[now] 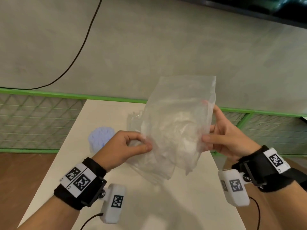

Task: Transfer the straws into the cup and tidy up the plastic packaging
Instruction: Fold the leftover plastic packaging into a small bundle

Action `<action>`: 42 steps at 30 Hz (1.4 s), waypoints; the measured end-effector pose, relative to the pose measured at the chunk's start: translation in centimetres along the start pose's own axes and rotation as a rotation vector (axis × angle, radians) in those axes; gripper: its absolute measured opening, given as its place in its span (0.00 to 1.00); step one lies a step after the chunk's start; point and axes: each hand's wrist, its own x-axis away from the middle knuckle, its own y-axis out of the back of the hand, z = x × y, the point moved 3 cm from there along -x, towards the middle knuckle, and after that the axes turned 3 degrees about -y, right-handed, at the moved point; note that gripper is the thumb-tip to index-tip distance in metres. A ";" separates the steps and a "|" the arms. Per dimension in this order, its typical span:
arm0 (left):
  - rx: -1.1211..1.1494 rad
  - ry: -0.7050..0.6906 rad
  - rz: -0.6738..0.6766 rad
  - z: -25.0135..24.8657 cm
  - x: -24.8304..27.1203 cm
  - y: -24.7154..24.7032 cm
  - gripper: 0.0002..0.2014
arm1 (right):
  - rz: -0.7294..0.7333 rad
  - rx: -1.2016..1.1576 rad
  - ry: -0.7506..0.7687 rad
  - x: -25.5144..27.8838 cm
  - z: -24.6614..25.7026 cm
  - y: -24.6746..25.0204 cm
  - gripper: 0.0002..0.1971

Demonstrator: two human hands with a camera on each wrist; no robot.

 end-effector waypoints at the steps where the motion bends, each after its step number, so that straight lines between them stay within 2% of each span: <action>1: -0.012 -0.009 -0.005 -0.1 0.0 0.3 0.08 | -0.039 -0.012 0.010 0.0 0.1 0.3 0.47; 4: -0.075 -0.005 -0.006 -0.2 0.0 1.3 0.06 | -0.135 -0.042 0.012 0.0 0.5 1.5 0.46; 10: -0.080 0.017 0.035 0.3 0.8 1.7 0.02 | -0.158 0.010 0.014 0.0 -0.4 0.3 0.37; 11: -0.074 0.017 0.018 0.5 0.9 1.7 0.02 | -0.128 0.034 0.002 0.1 -0.6 -0.2 0.39; 15: -0.040 0.021 -0.021 0.9 1.3 2.1 0.03 | -0.040 0.243 -0.058 0.6 -1.4 -1.4 0.65; 19: -0.150 0.042 0.030 1.2 2.0 3.2 0.03 | -0.070 0.304 -0.066 1.0 -0.7 -0.8 0.64; 22: -0.071 0.079 0.076 1.8 2.5 3.6 0.15 | -0.004 0.219 -0.021 1.4 0.1 -0.7 0.63; 27: 0.264 0.509 0.250 5.6 2.6 -0.2 0.42 | 0.200 0.105 -0.011 1.3 0.2 -2.7 0.62; 29: 0.418 0.551 0.233 6.0 2.5 -2.0 0.39 | 0.261 0.157 -0.001 1.2 -0.1 -3.5 0.62; 31: 0.568 0.557 0.112 5.9 2.2 -3.0 0.31 | 0.278 0.204 -0.011 1.5 -0.4 -3.8 0.63; 33: 0.647 0.501 -0.027 6.0 1.8 -2.7 0.22 | 0.241 0.253 -0.052 2.2 -1.2 -3.1 0.65; 35: 0.635 0.409 -0.109 6.0 1.2 -1.7 0.15 | 0.172 0.293 -0.121 2.6 -2.7 -2.4 0.67; 36: 0.590 0.371 -0.136 6.1 1.0 -1.2 0.13 | 0.104 0.266 -0.138 2.3 -3.5 -2.0 0.66; 38: 0.470 0.323 -0.166 6.2 0.5 -0.6 0.13 | -0.074 0.045 -0.167 1.0 -4.9 -1.2 0.60; 40: 0.342 0.273 -0.174 5.8 0.3 -0.5 0.17 | -0.205 -0.129 -0.184 -0.5 -6.0 -0.9 0.43; 42: 0.237 0.231 -0.167 5.7 0.2 -0.1 0.17 | -0.279 -0.087 -0.203 -1.5 -6.3 -1.0 0.30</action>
